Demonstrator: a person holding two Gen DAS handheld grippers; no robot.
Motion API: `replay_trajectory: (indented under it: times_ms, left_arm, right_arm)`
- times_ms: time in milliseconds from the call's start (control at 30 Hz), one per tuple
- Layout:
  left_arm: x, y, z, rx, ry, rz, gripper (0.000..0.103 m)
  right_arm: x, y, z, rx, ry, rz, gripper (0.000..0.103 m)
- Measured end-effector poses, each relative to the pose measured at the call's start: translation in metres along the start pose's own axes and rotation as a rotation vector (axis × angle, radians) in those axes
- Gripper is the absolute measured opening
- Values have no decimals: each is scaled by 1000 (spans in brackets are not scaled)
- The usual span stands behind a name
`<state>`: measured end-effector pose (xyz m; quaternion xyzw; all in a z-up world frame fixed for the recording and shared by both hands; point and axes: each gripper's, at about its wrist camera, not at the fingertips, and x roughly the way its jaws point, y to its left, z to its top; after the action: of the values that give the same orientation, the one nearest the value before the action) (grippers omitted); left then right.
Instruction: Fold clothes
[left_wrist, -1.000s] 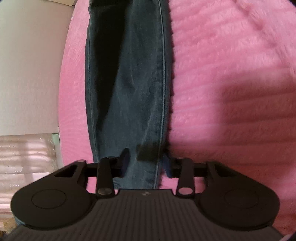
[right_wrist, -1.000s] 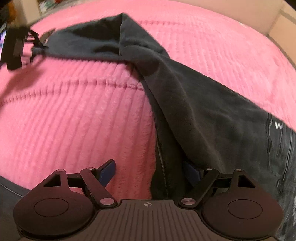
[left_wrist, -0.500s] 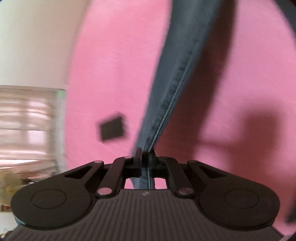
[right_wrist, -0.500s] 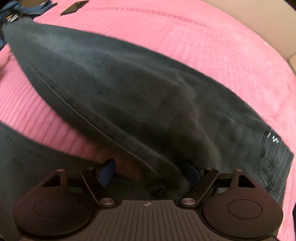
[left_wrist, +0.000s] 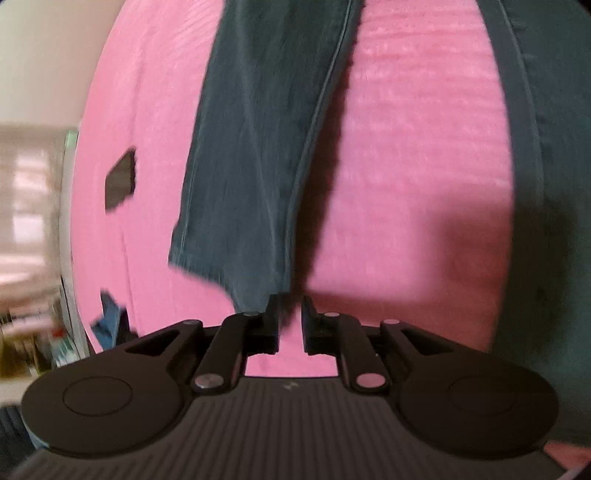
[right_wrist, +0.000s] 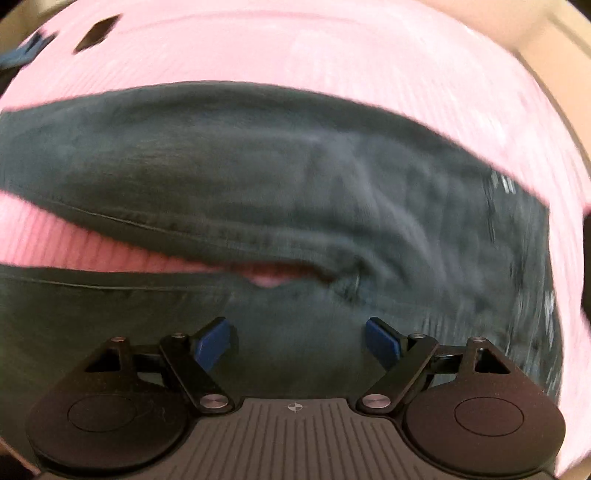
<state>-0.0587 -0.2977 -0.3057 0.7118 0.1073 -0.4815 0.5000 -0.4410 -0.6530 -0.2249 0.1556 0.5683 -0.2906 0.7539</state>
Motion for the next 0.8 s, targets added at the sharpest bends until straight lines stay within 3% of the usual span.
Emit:
replay_trajectory:
  times_ms: [233,400,500,633,800]
  left_arm:
    - [-54,-4,-14,-136,-14,-46,13]
    - [-81,-16,16,-166,-98,-79,16]
    - [-97,-22,54,-140,-185,-102,17]
    - [-122,-32,121,-107,-308,-136,19]
    - [-160,-55,242,-66,-468,-195,24]
  right_arm:
    - [-35,-1,-40,251,9,4,83]
    - [-66,-17,-66,347,-32,-37,83]
    - [-81,-42,-78,390,-66,-59,83]
    - [-91,-104,-83,415,-110,-61,83]
    - [-71,-198,-78,407,-129,16,83]
